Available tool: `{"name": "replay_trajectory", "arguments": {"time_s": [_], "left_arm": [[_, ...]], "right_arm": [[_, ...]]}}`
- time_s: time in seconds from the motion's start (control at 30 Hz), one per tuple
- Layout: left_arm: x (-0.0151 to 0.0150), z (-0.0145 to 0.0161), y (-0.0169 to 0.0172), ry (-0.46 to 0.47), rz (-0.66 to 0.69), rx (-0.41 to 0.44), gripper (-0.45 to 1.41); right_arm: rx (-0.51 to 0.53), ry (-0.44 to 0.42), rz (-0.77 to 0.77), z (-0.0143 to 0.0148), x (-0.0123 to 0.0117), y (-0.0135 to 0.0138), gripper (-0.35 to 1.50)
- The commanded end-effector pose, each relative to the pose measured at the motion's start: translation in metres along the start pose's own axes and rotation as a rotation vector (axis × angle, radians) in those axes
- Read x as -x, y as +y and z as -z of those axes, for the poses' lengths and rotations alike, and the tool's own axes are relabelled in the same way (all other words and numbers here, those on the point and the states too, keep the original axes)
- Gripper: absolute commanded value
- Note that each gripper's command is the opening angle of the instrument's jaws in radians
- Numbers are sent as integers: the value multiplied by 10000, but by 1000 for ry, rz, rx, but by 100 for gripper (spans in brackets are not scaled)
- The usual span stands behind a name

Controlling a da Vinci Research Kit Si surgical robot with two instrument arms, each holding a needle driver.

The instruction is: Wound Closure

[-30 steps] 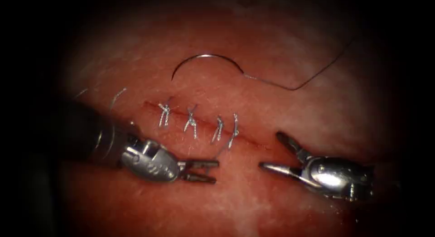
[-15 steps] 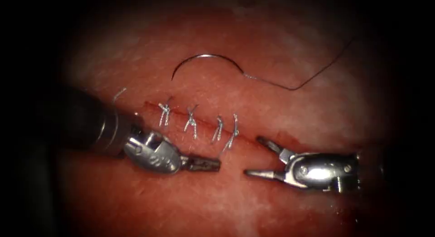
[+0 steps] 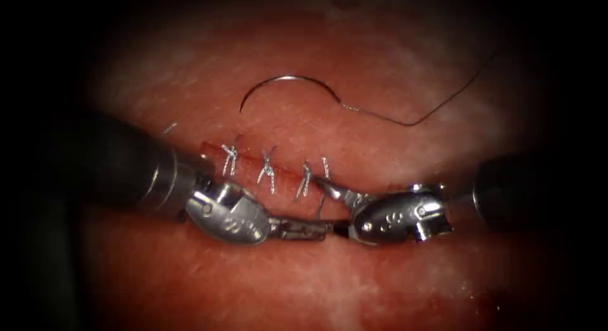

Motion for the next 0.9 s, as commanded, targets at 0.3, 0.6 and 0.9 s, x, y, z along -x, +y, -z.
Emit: {"name": "replay_trajectory", "arguments": {"time_s": [0.3,0.6,0.9], "left_arm": [[1,-8,12,0,-2,3,-45],[0,-10,12,-1,5,1,-45],[-4,-10,16,-1,11,1,-45]], "right_arm": [[27,13,-8,-12,-2,-11,135],[28,24,-10,-22,-5,-11,133],[24,50,1,-38,-6,-7,133]]}}
